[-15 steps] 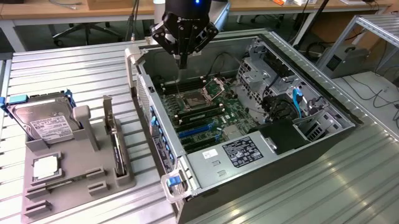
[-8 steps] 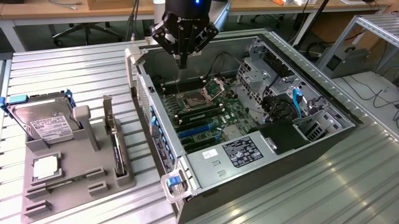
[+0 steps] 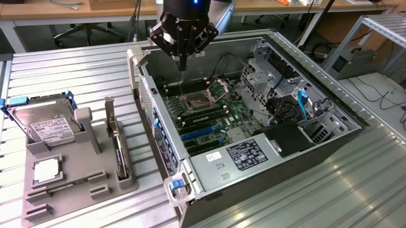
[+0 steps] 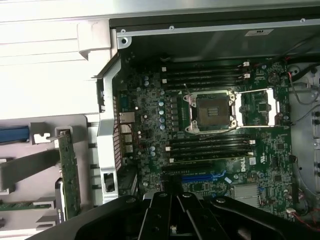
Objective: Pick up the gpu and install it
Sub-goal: 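Reach for the gpu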
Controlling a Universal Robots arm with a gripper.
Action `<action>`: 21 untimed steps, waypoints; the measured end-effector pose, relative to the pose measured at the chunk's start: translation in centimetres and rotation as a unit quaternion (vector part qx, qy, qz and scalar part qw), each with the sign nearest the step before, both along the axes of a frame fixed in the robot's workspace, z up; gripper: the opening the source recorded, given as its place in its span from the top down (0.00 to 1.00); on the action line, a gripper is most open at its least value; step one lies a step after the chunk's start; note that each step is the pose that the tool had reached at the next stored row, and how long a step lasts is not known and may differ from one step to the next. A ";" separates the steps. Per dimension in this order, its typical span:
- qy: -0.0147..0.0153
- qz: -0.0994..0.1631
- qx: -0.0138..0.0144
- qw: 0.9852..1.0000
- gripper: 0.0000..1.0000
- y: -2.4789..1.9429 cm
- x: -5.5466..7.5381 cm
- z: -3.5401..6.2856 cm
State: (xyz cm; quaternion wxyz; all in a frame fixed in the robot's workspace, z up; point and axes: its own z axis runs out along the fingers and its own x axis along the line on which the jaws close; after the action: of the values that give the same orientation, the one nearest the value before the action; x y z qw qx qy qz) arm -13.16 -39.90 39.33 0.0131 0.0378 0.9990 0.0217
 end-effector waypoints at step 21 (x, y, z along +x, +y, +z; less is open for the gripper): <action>0.000 0.000 0.000 1.000 0.89 0.00 -3.5 -0.01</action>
State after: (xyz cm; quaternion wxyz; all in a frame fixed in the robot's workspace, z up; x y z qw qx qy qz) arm -16.70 -39.89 39.32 0.0131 0.0379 0.9990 0.0217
